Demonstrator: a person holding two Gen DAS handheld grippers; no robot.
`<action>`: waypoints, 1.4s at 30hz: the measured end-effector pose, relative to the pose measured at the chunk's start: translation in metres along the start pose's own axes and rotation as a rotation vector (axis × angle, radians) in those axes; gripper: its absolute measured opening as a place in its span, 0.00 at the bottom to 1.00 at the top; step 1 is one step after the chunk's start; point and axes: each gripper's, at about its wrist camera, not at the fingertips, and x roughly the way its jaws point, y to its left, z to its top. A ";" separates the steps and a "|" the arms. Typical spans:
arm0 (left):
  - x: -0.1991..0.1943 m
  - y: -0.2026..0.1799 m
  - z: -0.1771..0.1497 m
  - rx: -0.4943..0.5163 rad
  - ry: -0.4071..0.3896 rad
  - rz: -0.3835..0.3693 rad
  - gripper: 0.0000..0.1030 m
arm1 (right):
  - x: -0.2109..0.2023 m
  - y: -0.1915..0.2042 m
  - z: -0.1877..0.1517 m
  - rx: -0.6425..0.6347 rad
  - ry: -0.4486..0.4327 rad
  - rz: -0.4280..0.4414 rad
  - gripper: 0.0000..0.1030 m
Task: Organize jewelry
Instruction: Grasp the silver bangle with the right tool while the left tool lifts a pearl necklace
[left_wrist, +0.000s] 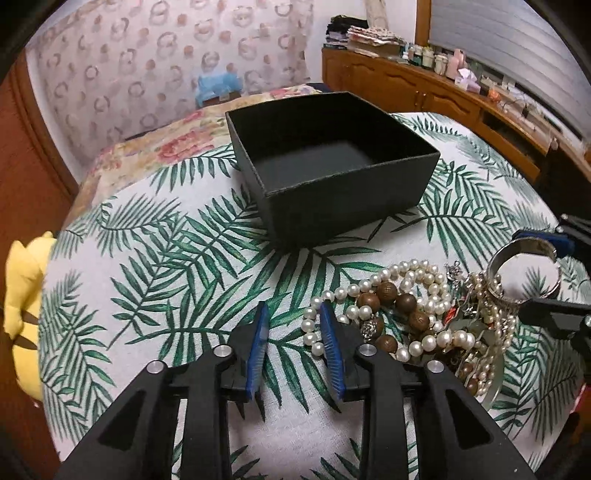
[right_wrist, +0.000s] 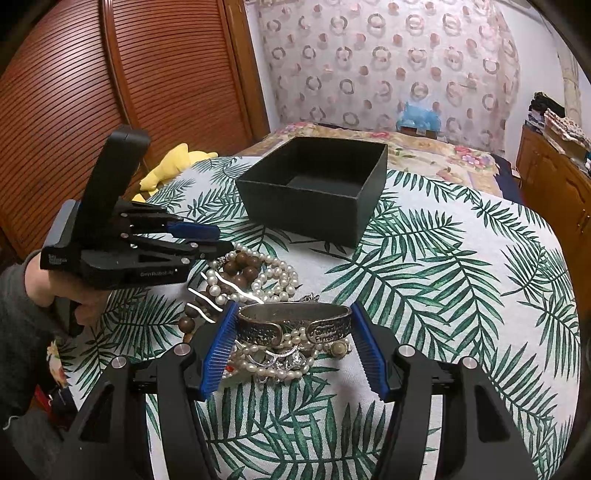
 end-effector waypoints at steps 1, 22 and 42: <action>0.000 -0.002 0.000 0.010 -0.007 -0.014 0.14 | 0.000 0.001 0.000 -0.001 0.001 0.000 0.62; -0.148 -0.022 0.032 -0.002 -0.398 -0.056 0.06 | -0.019 -0.004 0.014 -0.006 -0.050 -0.012 0.62; -0.210 -0.020 0.060 -0.004 -0.535 -0.042 0.06 | -0.019 -0.009 0.035 -0.013 -0.068 -0.028 0.62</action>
